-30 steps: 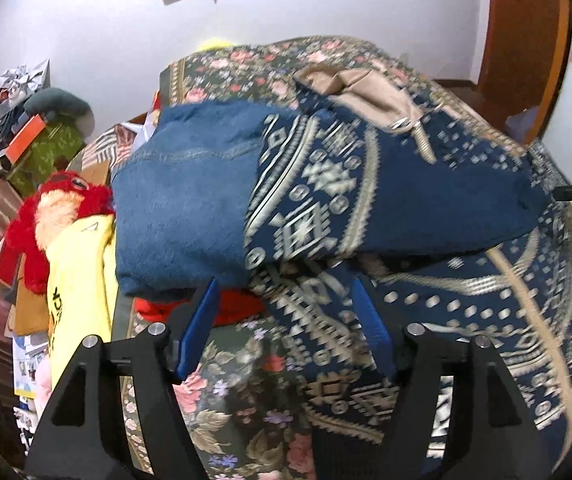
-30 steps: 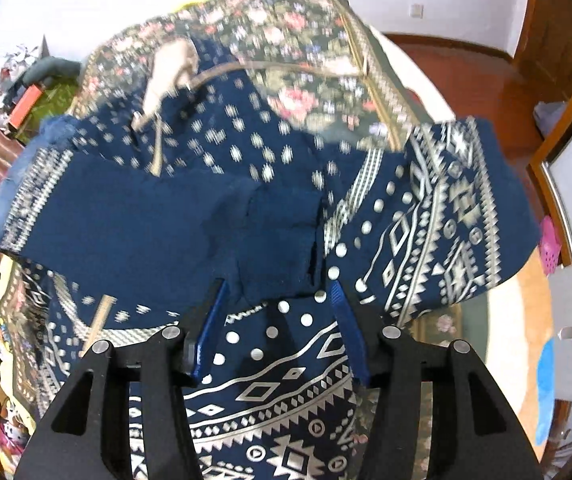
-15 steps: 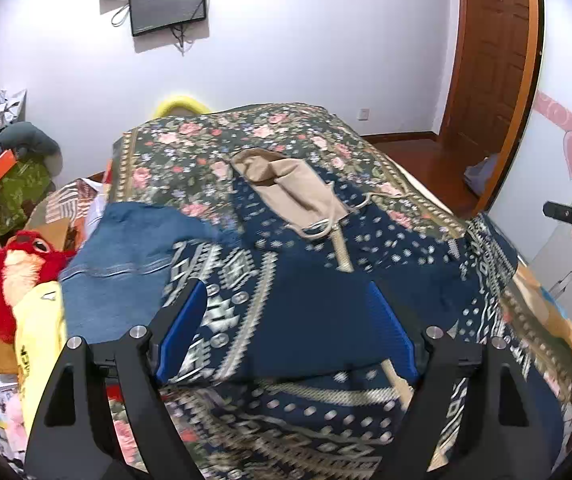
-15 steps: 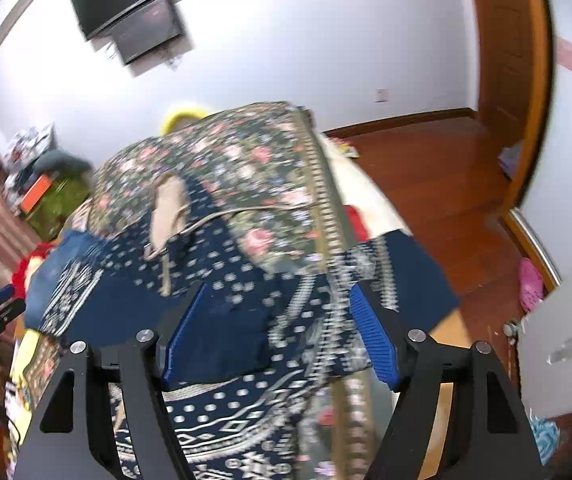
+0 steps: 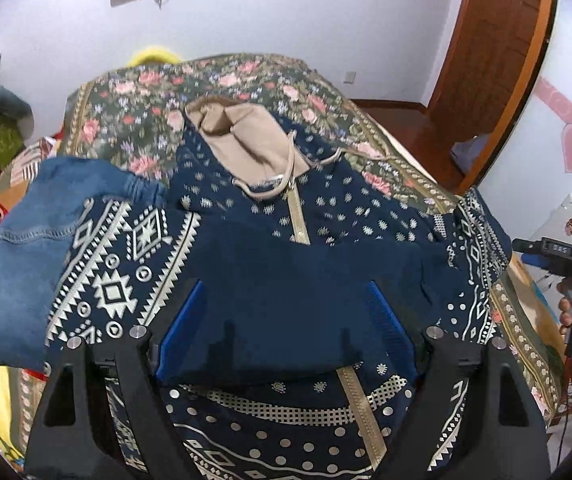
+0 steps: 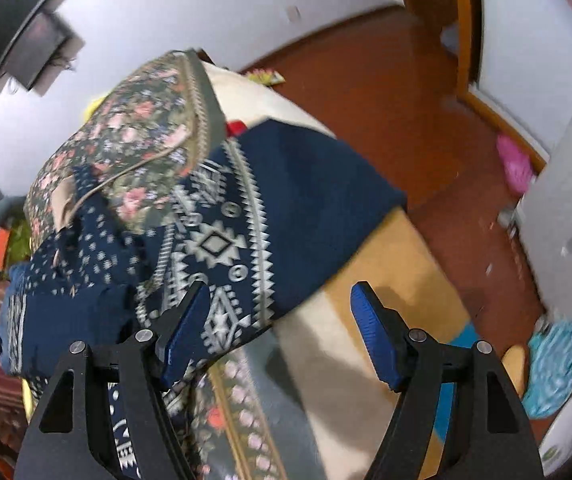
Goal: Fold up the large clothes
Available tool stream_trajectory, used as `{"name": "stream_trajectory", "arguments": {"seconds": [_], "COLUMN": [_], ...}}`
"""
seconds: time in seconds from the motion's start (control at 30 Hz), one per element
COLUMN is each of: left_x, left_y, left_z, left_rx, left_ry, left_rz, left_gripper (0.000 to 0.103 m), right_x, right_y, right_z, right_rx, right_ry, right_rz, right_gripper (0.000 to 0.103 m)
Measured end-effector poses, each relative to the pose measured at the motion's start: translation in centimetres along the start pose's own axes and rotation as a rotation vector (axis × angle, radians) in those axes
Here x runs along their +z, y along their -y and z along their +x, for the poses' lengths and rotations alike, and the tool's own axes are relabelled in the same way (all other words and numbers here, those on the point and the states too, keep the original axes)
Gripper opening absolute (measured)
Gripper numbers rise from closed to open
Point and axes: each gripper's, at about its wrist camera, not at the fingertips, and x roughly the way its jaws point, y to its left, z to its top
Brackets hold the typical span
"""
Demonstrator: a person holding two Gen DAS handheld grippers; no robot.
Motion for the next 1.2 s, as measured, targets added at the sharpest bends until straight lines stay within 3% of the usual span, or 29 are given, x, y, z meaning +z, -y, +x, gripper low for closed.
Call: {"name": "stream_trajectory", "arguments": {"seconds": [0.3,0.4,0.47,0.5,0.57,0.77,0.97,1.07,1.13,1.2], "left_x": [-1.2,-1.5,-1.6,-1.6,-1.9,-2.7,-3.1,-3.3,-3.5,-3.7], "left_y": [-0.1,-0.2,-0.3,-0.3,-0.4,-0.8,-1.0,-1.1,-1.1,-1.1], "left_z": [2.2,2.7,2.9,3.0,2.8,1.2,-0.1,-0.7,-1.1,-1.5], "left_rx": [0.023,0.027,0.020,0.018,0.015,0.010,0.039,0.034,0.034,0.033], "left_ry": [-0.026,-0.037,-0.044,-0.046,-0.040,-0.010,0.012,0.015,0.022,0.027], "left_rz": [0.029,0.026,0.017,0.014,0.010,-0.001,0.022,0.021,0.024,0.029], "left_gripper": [0.081,0.081,0.081,0.081,0.081,0.081,0.081,0.081,0.081,0.081], "right_x": [2.6,3.5,3.8,3.9,3.9,4.1,2.8,1.4,0.0,-1.4], "right_y": [1.7,2.0,1.9,1.8,1.5,-2.9,-10.5,-13.5,-15.3,-17.2], "right_z": [3.2,3.6,3.6,3.5,2.7,-0.8,-5.8,-6.6,-6.9,-7.0], "right_rx": [0.034,0.009,-0.008,-0.015,-0.010,0.014,0.123,0.159,0.227,0.215], "right_ry": [0.000,0.019,0.031,0.034,0.058,0.140,0.225,0.210,0.186,0.181], "right_rz": [0.100,0.123,0.124,0.122,0.121,-0.005,-0.216,-0.297,-0.350,-0.422], "right_gripper": [0.070,0.053,0.031,0.026,0.008,0.006,0.006,0.006,0.006,0.006]}}
